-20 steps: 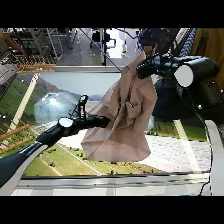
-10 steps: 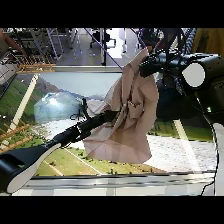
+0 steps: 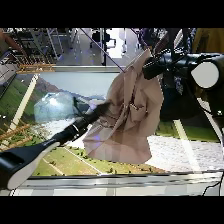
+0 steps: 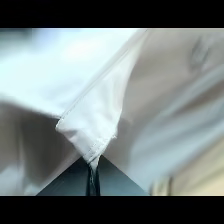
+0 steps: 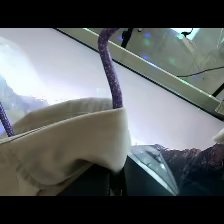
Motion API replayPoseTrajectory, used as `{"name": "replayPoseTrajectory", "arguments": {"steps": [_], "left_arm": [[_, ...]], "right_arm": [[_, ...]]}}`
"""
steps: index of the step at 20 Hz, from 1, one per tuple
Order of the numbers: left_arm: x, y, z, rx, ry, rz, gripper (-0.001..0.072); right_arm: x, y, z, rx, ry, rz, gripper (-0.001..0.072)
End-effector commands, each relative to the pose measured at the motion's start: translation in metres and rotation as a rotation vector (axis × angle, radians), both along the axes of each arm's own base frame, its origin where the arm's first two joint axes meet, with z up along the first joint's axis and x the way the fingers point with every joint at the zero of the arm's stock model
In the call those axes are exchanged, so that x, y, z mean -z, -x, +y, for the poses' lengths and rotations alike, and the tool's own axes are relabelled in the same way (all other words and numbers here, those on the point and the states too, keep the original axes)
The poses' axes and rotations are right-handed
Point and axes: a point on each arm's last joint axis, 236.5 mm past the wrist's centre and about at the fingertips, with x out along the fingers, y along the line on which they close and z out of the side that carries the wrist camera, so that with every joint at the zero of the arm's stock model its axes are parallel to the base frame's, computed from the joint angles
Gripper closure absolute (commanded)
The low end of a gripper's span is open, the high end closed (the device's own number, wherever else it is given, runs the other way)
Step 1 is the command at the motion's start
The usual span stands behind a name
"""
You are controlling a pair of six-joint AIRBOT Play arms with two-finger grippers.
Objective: Fold the clothes and pants, and hang the long-sleeved shirts on hangers.
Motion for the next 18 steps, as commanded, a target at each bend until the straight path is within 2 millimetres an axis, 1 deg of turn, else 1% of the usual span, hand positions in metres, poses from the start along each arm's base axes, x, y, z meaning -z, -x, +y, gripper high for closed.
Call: {"name": "replayPoseTrajectory", "arguments": {"steps": [1, 3, 4, 5, 6, 8, 10, 12, 15, 17, 18], "left_arm": [[-0.050, -0.041, 0.083, -0.193, 0.015, 0.025, 0.0688], [-0.083, -0.058, 0.127, -0.261, -0.035, 0.013, 0.0688], [-0.097, -0.062, 0.141, -0.263, -0.052, 0.019, 0.0688], [-0.108, -0.065, 0.151, -0.244, -0.078, 0.022, 0.0688], [-0.112, -0.066, 0.156, -0.219, -0.113, 0.039, 0.0687], [-0.108, -0.066, 0.167, -0.186, -0.176, 0.097, 0.0686], [-0.103, -0.067, 0.182, -0.183, -0.184, 0.135, 0.0686], [-0.103, -0.067, 0.192, -0.189, -0.180, 0.135, 0.0686], [-0.103, -0.069, 0.201, -0.204, -0.179, 0.136, 0.0686], [-0.105, -0.065, 0.199, -0.179, -0.178, 0.126, 0.0686], [-0.107, -0.060, 0.195, -0.149, -0.175, 0.115, 0.0686]], "right_arm": [[0.008, 0.020, 0.012, -0.107, 0.052, 0.045, 0.0689], [0.024, 0.029, 0.016, -0.168, 0.117, 0.095, 0.0689], [0.034, 0.031, 0.015, -0.193, 0.165, 0.112, 0.0689], [0.044, 0.030, 0.013, -0.194, 0.188, 0.133, 0.0690], [0.055, 0.027, 0.010, -0.187, 0.195, 0.158, 0.0690], [0.075, 0.023, 0.003, -0.173, 0.204, 0.201, 0.0690], [0.092, 0.021, -0.003, -0.172, 0.239, 0.230, 0.0690], [0.101, 0.021, -0.006, -0.191, 0.285, 0.240, 0.0690], [0.104, 0.018, -0.014, -0.182, 0.331, 0.234, 0.0690], [0.103, 0.015, -0.021, -0.161, 0.358, 0.224, 0.0690], [0.102, 0.012, -0.023, -0.152, 0.372, 0.215, 0.0690]]}}
